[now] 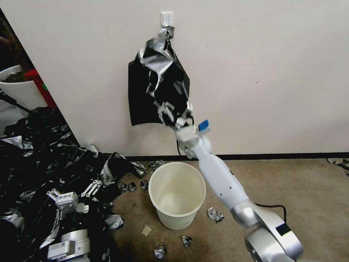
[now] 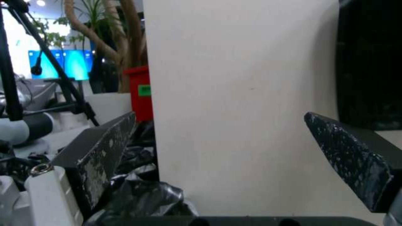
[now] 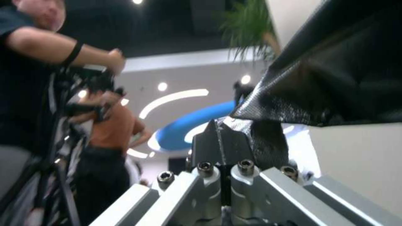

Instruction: Place a trash bag onto the trash bin.

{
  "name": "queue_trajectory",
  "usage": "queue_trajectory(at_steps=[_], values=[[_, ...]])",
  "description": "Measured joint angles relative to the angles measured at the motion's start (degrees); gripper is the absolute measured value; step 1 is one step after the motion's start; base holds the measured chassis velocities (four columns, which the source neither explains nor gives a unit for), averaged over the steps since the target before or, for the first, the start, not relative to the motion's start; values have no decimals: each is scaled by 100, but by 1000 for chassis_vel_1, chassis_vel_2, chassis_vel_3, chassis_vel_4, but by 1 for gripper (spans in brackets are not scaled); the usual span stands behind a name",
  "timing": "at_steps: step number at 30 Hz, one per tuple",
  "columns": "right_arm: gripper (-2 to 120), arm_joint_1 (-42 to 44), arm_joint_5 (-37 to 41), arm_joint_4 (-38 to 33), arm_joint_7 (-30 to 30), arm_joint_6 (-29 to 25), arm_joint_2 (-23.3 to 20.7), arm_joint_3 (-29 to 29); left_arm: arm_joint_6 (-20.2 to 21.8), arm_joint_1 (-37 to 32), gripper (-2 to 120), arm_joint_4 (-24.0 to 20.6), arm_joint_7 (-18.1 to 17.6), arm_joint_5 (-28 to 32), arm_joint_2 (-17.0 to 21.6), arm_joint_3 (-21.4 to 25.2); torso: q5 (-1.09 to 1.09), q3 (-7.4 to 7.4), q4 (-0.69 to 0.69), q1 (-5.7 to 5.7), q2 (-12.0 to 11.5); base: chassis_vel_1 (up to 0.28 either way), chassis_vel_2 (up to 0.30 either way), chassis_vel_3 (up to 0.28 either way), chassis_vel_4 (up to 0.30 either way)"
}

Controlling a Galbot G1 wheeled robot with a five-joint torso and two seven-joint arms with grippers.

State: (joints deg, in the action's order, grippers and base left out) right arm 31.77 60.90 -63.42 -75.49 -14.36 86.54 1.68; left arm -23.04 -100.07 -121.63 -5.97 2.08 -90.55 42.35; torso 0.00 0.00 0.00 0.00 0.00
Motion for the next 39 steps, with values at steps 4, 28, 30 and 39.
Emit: queue_trajectory(at_steps=[4, 28, 30, 39], values=[[0, 271, -237, -121, -167, 14, -114, -31, 13, 56, 100, 24, -2, 14, 45, 0, 0, 0, 0, 0, 0, 0, 0, 0, 0], [24, 2248, -2219, -2397, 5498, -1442, -833, -62, 62, 510, 100, 247, 4, 697, 817, -44, 0, 0, -1, 0, 0, 0, 0, 0, 0], [25, 2332, -2483, -2484, 5721, -1466, -843, -26, 62, 515, 100, 254, 4, 697, 815, -49, 1, 0, -1, 0, 0, 0, 0, 0, 0], [63, 3001, -4958, -3998, 7316, -1397, -1176, 689, 62, 489, 100, 316, 7, 665, 799, -38, -1, 0, 1, 0, 0, 0, 0, 0, 0]])
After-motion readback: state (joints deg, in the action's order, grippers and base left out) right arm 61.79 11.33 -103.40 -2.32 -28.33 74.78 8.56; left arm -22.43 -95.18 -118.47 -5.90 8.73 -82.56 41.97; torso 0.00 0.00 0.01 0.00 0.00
